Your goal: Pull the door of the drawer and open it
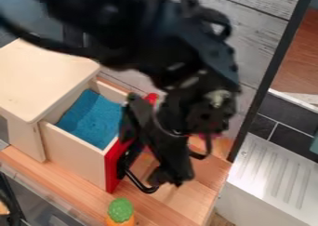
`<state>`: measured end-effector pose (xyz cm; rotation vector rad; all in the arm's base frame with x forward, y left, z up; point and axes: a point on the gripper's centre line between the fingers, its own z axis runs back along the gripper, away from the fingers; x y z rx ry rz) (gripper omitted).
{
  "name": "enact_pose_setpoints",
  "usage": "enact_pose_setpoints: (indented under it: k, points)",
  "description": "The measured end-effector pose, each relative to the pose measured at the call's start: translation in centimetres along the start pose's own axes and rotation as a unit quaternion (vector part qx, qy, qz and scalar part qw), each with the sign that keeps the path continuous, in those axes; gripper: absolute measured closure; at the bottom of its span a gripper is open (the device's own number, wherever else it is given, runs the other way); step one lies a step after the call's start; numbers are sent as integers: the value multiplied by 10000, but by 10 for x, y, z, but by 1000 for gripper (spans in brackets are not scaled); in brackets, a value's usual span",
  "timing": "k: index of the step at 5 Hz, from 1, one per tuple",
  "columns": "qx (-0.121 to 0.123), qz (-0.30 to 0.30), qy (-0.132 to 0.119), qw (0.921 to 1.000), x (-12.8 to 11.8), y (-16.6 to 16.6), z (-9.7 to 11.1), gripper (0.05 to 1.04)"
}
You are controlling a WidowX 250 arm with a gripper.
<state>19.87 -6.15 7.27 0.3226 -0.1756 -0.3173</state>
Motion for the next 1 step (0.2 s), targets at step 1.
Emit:
enact_pose_setpoints:
  k: [1]
  points:
    - [-119,50,-139,9998,-25,18,18,83]
